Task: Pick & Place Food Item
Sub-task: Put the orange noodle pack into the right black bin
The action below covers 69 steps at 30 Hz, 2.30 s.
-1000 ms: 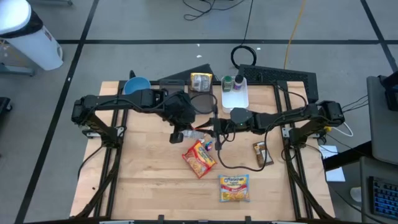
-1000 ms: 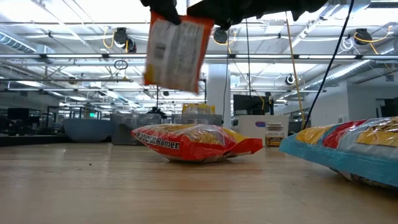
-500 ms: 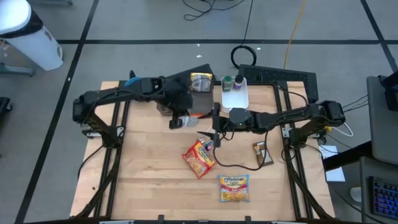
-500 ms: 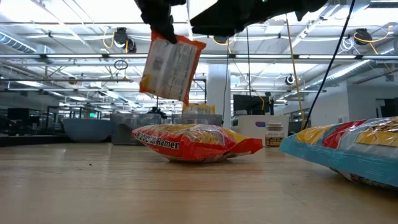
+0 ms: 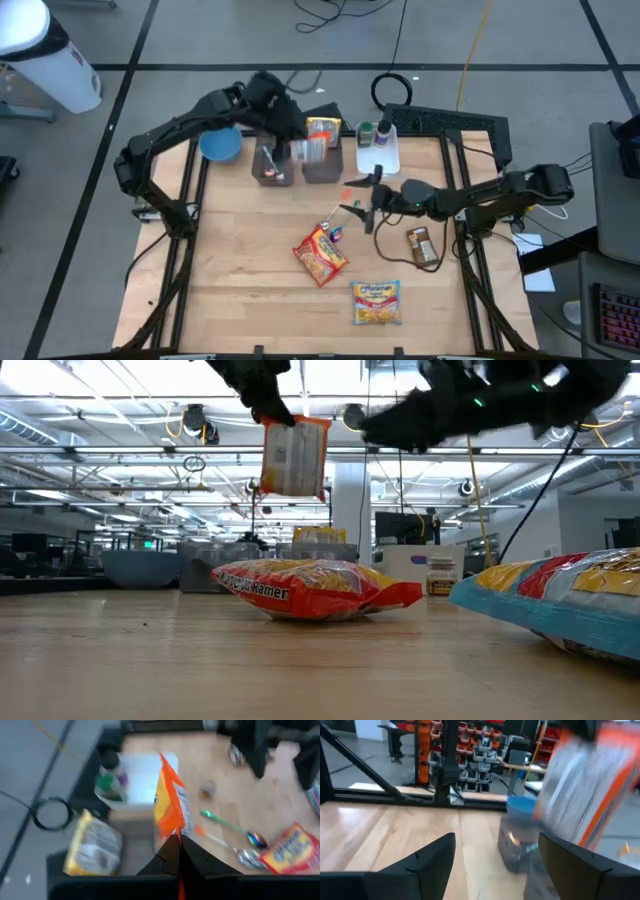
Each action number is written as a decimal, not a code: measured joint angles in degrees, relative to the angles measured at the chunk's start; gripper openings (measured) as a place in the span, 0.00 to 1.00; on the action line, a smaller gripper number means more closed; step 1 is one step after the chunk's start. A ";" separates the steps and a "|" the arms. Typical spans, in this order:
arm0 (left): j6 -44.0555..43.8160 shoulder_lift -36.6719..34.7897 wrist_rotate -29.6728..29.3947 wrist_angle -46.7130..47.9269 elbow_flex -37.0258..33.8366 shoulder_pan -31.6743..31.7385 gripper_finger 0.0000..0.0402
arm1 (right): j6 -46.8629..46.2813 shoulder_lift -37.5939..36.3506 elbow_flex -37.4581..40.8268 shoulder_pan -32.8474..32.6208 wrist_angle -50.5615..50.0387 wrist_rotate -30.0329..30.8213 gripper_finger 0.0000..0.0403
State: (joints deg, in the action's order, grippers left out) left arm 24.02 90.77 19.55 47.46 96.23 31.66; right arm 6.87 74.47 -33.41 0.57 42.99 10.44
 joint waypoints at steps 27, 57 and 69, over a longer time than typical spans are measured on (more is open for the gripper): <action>3.88 22.66 13.48 -2.49 13.39 11.23 0.00 | -9.75 -3.89 16.59 4.31 13.41 -0.01 0.68; 5.50 23.40 15.14 -6.11 7.54 12.58 0.01 | -8.80 -3.86 16.59 4.38 13.28 -0.02 0.68; 5.47 23.40 16.94 -15.22 1.91 12.96 0.01 | -8.78 -3.86 16.59 4.38 13.26 -0.02 0.68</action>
State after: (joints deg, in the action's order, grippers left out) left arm 29.49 114.17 36.49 32.23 98.14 44.62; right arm -1.91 70.61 -16.82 4.95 56.25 10.41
